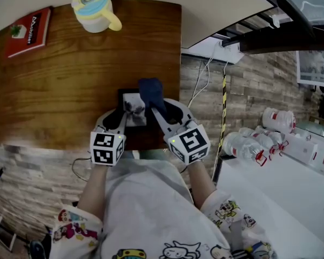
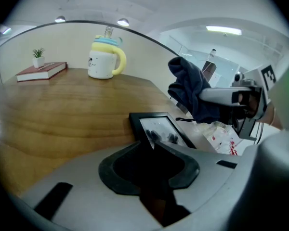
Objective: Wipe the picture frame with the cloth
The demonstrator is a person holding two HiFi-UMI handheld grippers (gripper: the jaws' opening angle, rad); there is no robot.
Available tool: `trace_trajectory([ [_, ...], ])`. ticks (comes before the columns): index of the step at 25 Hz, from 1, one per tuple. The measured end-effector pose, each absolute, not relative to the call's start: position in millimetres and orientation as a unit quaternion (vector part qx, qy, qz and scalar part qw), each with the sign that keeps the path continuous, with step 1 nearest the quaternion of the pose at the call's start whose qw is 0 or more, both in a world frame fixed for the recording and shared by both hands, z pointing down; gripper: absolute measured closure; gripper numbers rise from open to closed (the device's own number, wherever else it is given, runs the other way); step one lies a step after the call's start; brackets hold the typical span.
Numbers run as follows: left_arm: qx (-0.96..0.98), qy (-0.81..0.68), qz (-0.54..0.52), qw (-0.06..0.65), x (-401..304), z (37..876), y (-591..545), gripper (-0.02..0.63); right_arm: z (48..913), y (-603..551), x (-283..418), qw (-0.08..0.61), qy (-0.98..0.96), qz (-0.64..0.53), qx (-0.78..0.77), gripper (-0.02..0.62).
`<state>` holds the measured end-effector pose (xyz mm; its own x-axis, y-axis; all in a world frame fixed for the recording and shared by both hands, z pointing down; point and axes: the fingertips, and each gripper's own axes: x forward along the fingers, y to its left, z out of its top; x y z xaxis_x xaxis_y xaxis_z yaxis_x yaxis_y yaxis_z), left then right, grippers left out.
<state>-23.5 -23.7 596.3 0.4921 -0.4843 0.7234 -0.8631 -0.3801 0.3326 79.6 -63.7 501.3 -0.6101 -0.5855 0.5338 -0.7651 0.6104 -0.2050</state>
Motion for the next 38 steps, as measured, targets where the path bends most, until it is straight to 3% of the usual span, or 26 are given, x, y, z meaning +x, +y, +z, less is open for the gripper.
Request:
trace_trajectory([
  [8,0.779,-0.435,0.259,0.371,-23,597,-25,0.528,516,-81,18,0.270,-0.908,0.159,0.277,0.525],
  [20,0.776,-0.438,0.258,0.373,-24,597,-25,0.528,582,-76,-21,0.434,-0.892,0.047,0.115,0.525],
  [38,0.765,-0.448,0.251,0.389,-26,599,-25,0.534,583,-77,12,0.427,-0.889,0.077,0.146,0.526],
])
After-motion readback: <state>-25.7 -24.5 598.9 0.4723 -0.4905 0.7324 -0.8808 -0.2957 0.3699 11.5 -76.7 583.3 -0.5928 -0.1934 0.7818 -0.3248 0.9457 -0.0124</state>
